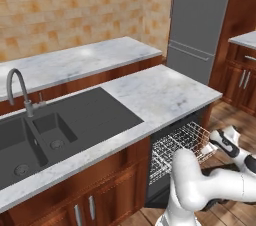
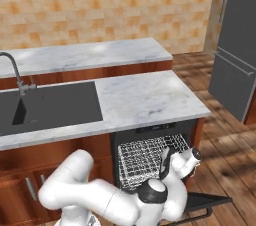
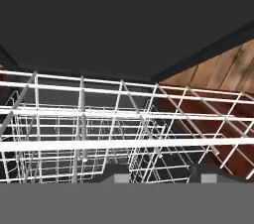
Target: Open the dishwasher door and pull out the top rack.
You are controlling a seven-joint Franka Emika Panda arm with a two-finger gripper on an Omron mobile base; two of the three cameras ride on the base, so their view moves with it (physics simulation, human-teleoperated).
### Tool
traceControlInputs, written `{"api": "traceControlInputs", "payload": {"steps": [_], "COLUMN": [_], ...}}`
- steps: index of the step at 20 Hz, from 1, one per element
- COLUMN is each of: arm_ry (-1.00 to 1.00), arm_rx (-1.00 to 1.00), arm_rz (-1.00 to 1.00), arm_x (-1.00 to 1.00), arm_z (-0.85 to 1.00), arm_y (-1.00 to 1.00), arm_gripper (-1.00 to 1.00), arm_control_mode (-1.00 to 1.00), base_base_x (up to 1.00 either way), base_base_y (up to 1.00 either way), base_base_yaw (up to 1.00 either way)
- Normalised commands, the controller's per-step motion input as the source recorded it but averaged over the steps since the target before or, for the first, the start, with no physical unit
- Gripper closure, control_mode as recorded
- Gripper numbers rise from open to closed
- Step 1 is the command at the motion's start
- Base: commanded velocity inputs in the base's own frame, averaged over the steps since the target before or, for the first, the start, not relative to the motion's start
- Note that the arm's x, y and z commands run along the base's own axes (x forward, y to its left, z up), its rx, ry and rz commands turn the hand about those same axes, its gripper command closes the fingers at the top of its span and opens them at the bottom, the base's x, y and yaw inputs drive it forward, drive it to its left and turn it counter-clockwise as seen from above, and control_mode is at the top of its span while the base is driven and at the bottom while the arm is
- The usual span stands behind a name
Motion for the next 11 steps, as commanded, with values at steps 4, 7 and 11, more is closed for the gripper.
{"api": "traceControlInputs", "payload": {"steps": [4, 7, 11], "arm_ry": [0.31, 0.33, 0.29], "arm_rx": [-0.1, -0.1, -0.1], "arm_rz": [-0.48, -0.48, -0.46], "arm_x": [-1.0, -0.99, -0.84], "arm_z": [-0.85, -0.7, -0.41], "arm_y": [-0.11, -0.08, -0.02], "arm_gripper": [-1.0, -1.0, -1.0], "arm_control_mode": [-1.0, -1.0, -1.0], "base_base_x": [0.0, 0.0, 0.0], "base_base_y": [0.0, 0.0, 0.0], "base_base_yaw": [0.0, 0.0, 0.0]}}
